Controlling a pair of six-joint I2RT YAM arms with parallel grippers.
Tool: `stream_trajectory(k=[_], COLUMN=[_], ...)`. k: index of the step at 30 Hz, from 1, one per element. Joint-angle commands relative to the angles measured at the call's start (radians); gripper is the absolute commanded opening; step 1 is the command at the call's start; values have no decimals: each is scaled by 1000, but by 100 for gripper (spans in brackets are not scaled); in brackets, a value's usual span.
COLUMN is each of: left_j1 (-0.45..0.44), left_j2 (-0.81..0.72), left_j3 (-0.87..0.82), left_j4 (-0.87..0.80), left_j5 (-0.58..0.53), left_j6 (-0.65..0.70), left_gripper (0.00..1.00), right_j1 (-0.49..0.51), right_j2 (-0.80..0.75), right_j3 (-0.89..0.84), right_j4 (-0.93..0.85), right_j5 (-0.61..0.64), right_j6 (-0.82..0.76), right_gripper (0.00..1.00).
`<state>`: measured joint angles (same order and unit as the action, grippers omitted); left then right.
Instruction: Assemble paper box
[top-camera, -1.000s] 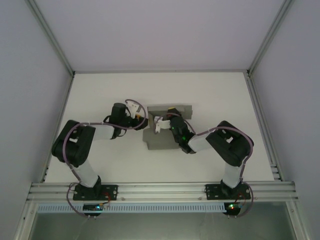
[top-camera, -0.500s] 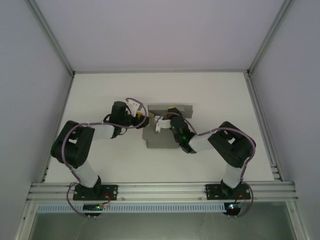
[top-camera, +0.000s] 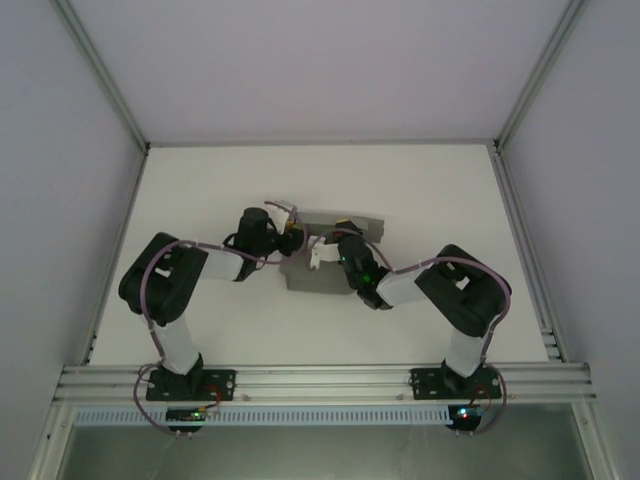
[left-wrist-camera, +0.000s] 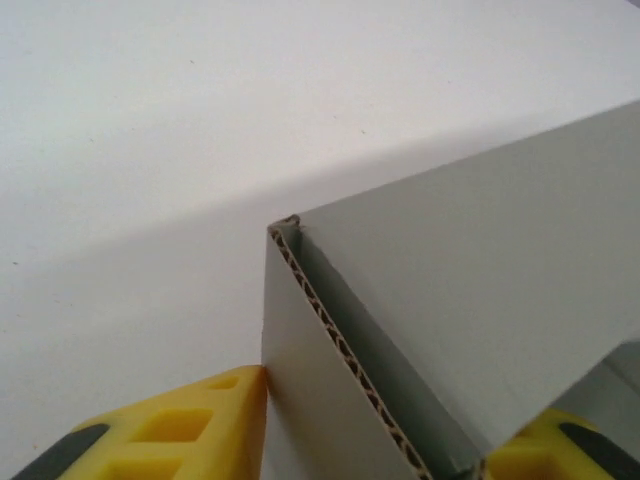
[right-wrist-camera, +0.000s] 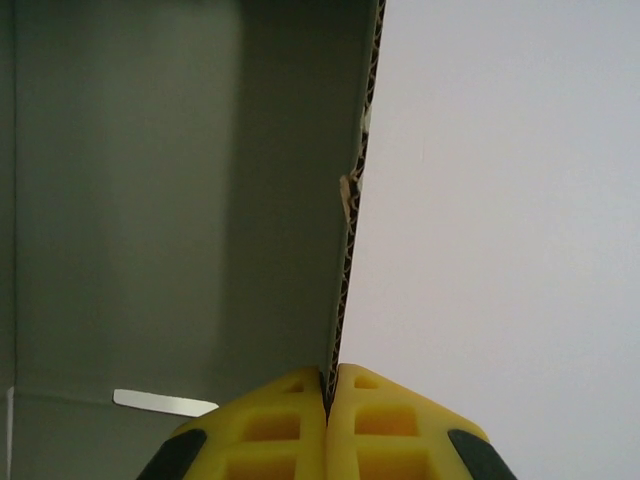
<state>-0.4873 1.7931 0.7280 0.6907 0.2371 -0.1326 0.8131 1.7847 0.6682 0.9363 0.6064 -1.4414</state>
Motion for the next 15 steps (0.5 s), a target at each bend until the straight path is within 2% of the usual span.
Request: stream_trajectory(k=[1, 3, 6, 11, 15], left_j1=[-9, -13, -17, -32, -56], left_j2=[27, 42, 62, 100, 113], left_j3=[38, 50, 66, 99, 94], left_j4=[80, 84, 77, 12, -19], left_j5=[-52, -78, -158, -315, -544], left_j6=[-9, -13, -35, -69, -121], left_gripper=[32, 29, 16, 0, 0], right_j1=[8, 12, 15, 18, 21], right_j2=[7, 2, -9, -39, -54], right_j3=[-7, 4, 12, 20, 22], right_j4=[-114, -143, -181, -268, -317], right_j5=[-43, -47, -55, -58, -44], right_j6=[37, 52, 81, 143, 182], right_gripper=[0, 0, 0, 0, 0])
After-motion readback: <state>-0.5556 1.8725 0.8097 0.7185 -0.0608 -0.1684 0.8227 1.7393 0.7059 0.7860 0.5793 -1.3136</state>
